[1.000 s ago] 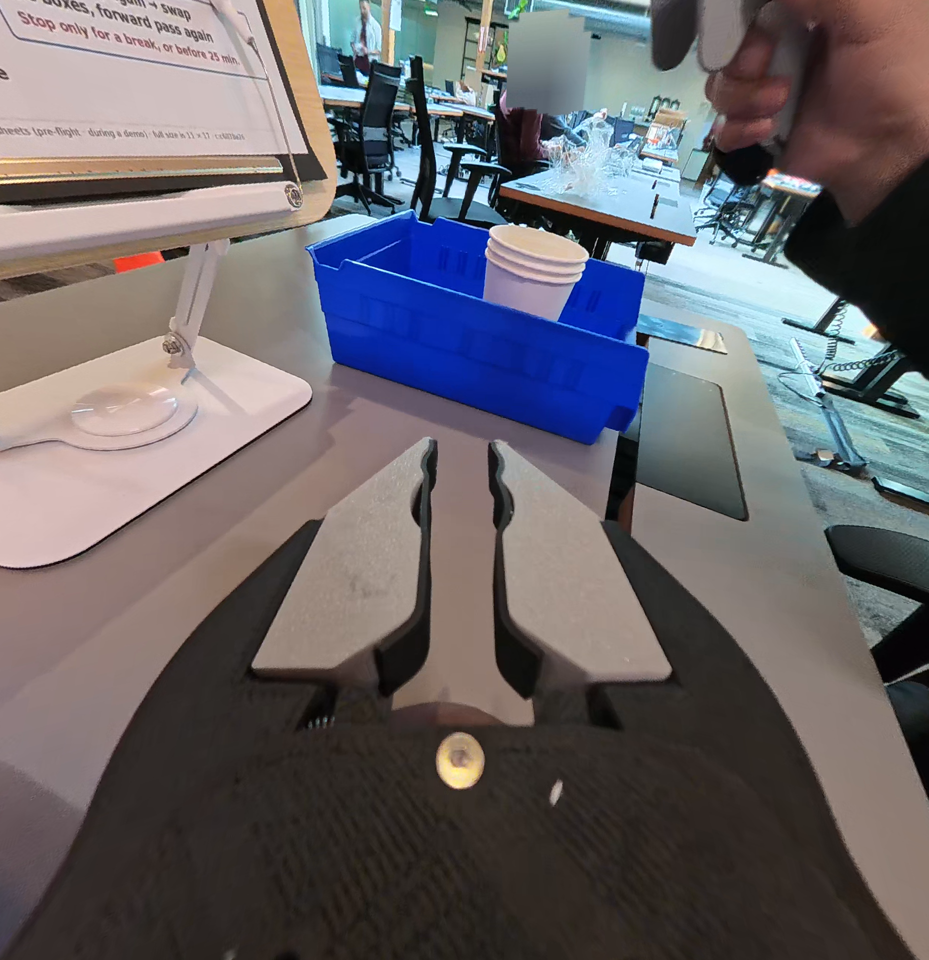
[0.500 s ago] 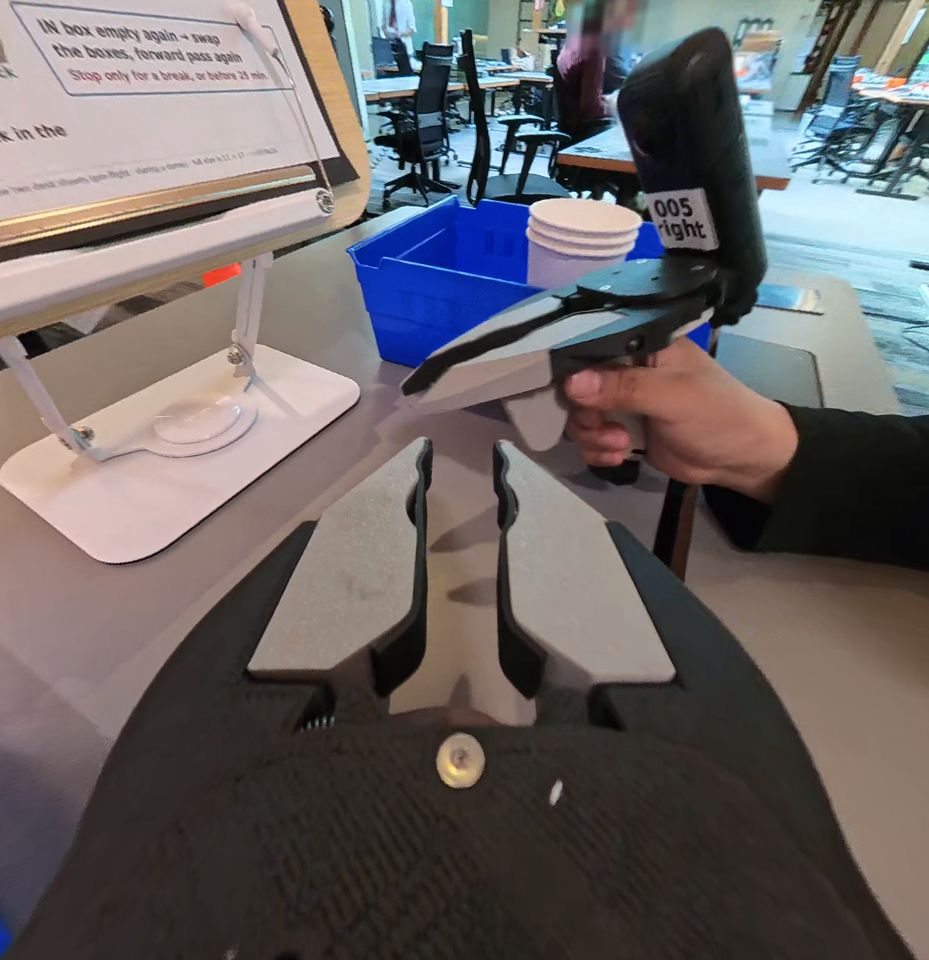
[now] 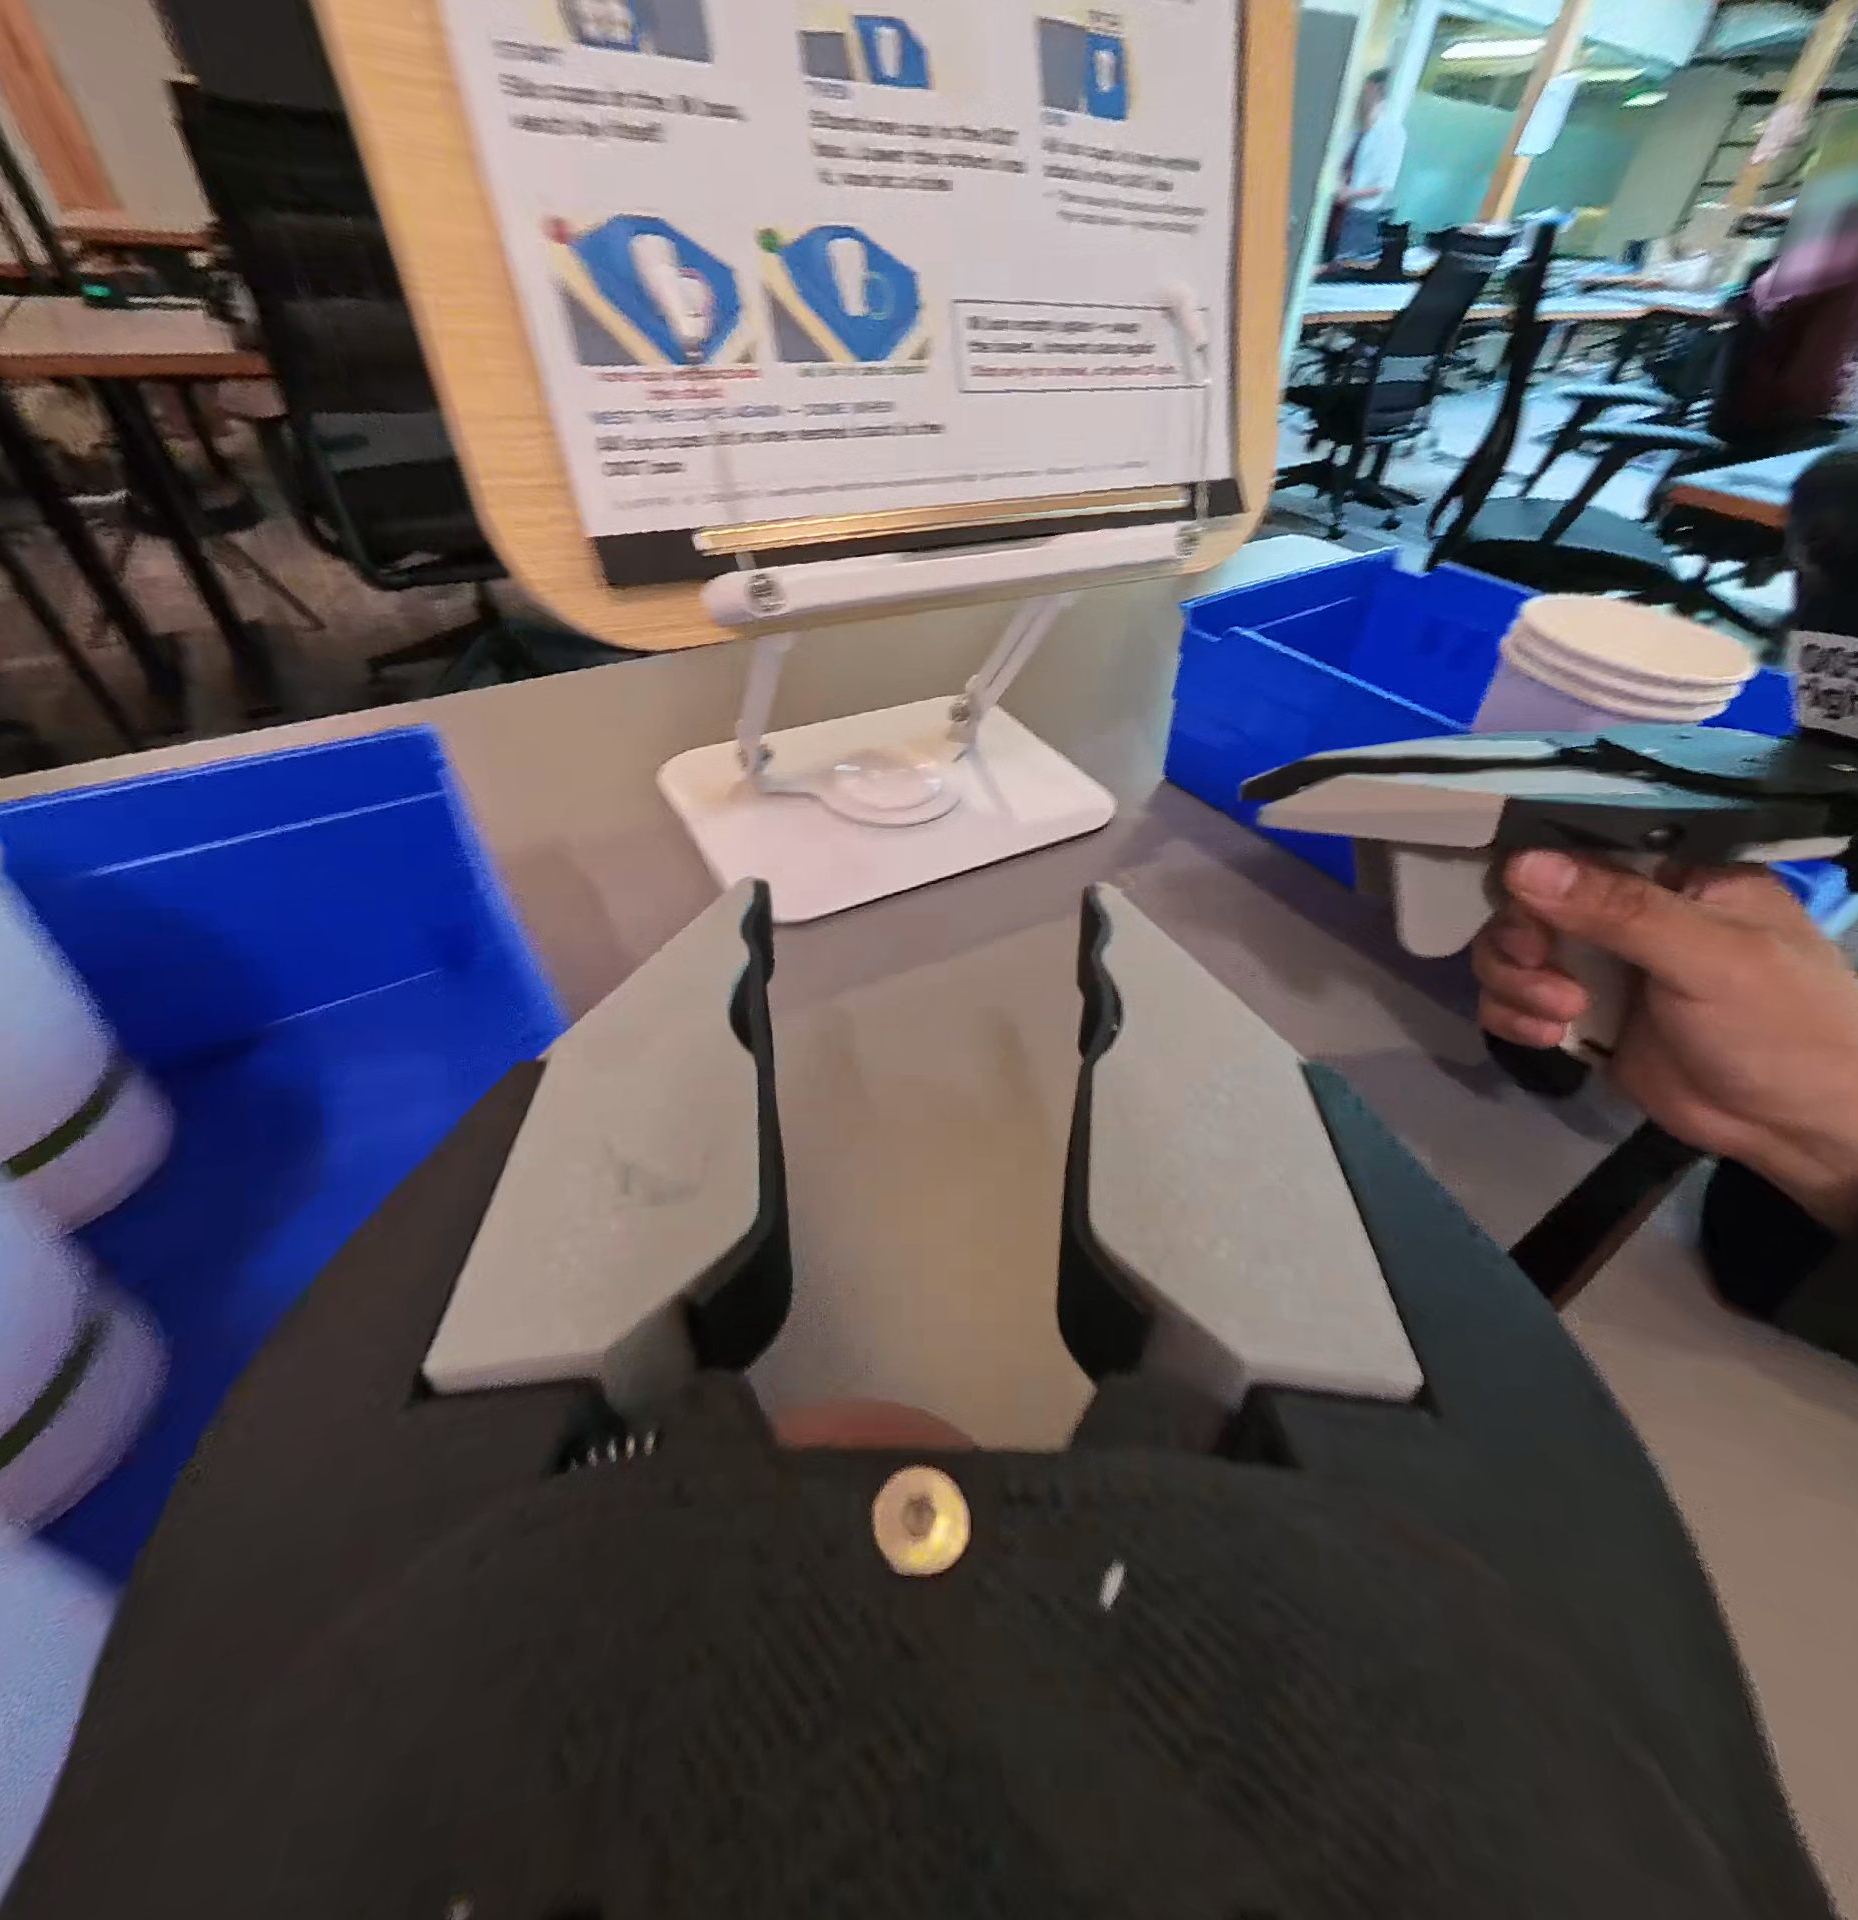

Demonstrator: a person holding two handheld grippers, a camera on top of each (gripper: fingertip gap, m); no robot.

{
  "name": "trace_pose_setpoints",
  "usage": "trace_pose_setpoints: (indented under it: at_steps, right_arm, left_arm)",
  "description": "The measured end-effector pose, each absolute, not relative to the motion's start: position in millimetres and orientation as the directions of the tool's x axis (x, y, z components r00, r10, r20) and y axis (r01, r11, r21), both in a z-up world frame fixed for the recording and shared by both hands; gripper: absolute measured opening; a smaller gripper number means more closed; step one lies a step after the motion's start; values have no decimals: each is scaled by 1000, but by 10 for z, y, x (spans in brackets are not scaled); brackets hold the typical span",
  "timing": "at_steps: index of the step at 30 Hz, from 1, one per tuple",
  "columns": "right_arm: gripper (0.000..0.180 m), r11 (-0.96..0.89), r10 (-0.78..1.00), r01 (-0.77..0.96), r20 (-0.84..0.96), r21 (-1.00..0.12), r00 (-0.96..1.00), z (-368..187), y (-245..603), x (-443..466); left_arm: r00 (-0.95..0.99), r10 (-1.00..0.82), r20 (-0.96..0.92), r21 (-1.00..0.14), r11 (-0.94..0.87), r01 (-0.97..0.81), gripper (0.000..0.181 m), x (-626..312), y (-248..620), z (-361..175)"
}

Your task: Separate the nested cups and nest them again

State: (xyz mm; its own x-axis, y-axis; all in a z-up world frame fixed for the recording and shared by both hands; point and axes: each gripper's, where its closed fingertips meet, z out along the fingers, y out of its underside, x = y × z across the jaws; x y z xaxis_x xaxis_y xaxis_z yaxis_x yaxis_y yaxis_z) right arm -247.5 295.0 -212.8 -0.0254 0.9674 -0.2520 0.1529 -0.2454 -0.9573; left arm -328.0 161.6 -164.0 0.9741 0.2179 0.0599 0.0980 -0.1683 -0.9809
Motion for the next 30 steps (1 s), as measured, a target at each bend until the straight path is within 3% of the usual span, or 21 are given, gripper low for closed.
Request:
trace_pose_setpoints:
  at_steps: [1, 7, 13, 14, 16, 19, 30]
  right_arm:
    - [22, -254, 964, 151, -262, -955, -34, -2119, 2937, -2476]
    - [24, -301, 945, 167, -317, -939, -80, -2106, 2832, -2500]
    - [24, -288, 949, 156, -304, -945, -87, -2059, 2796, -2472]
    - [24, -292, 948, 151, -307, -944, -89, -2046, 2799, -2464]
    - [23, -301, 945, 142, -315, -943, -89, -2027, 2812, -2453]
    - [23, -316, 939, 138, -330, -939, -94, -2020, 2822, -2451]
    - [23, -314, 937, 163, -333, -935, -108, -2069, 2785, -2482]
  left_arm:
    - [964, 262, 44, -978, -185, 95, 55, -3377, 1469, -1621]
    - [863, 493, -107, -932, -352, 85, 58, -3987, 600, -1661]
    - [823, 503, -263, -792, -600, 113, 55, -4263, 233, -2049]
    - [835, 478, -274, -754, -646, 123, 48, -4259, 204, -2164]
    - [848, 430, -311, -682, -722, 116, 9, -4286, 147, -2350]
    - [846, 413, -336, -666, -740, 97, 0, -4358, 136, -2359]
    - [780, 297, -551, -732, -621, -280, 0, -3872, 685, -1258]
